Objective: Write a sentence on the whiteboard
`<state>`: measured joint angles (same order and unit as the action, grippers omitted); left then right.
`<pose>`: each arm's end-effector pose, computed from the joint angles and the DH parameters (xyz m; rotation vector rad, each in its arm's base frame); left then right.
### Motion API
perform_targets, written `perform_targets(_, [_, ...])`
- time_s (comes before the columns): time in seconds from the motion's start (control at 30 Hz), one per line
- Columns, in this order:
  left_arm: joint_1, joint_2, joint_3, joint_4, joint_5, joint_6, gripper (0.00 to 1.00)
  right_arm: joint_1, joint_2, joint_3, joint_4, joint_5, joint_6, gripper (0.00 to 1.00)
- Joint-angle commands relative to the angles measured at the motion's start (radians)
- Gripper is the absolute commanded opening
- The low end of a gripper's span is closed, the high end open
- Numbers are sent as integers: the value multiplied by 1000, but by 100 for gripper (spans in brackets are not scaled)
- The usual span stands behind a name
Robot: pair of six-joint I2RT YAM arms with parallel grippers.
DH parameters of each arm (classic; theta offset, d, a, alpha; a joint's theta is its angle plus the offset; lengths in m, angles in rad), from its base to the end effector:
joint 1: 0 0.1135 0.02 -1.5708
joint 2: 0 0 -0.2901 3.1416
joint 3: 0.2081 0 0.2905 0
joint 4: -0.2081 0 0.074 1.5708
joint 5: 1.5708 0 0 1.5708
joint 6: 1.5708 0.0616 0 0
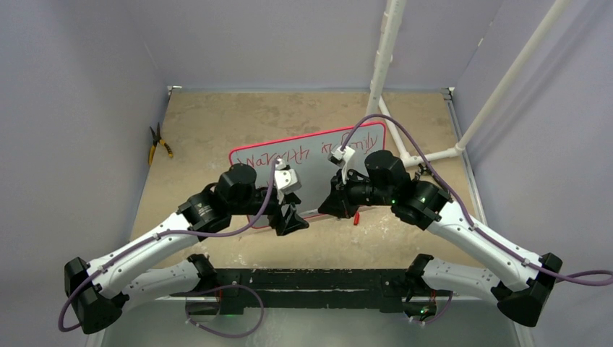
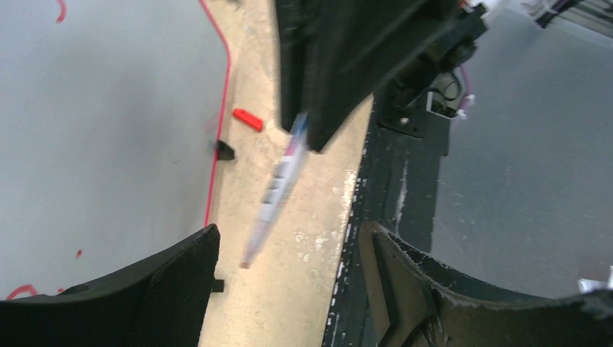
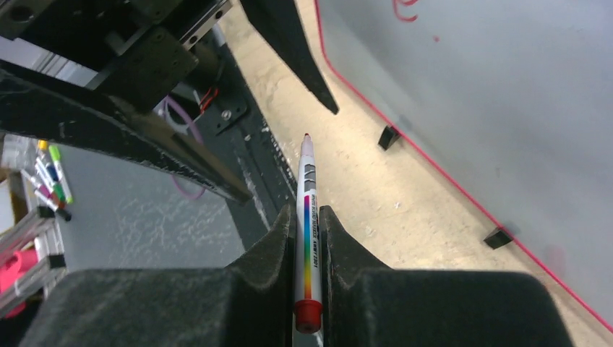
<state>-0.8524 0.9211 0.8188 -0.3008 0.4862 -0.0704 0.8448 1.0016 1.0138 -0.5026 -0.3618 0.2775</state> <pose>0.1439 -0.2083 0.3248 1.0964 1.7746 -1.0626 0.1584 0.2113 0.3594 -0.8432 2.0345 1.0376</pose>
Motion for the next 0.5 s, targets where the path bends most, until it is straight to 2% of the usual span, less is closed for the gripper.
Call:
perform_targets(0.0, [-44,16,-5,76,-54,1,70,-3,-7,47,-61,-119,-40,0])
perform_targets(0.17, [-109,90,7,84,-66,8,70,-3,-6,55,-69,-187,-66,0])
perform_targets(0.2, [-117,99,9,82,-65,11,67,-3,-8,55,-64,-195,-65,0])
perform_targets(0.33, [-127,104,7,77,-58,16,40,-3,-12,47,-41,-203,-61,0])
perform_targets(0.43, [-128,94,-7,100,-51,2,4,-2,-11,31,-21,-214,-61,0])
perform_targets(0.47, [-130,92,-13,112,-47,-7,0,-3,-11,24,-9,-214,-56,0])
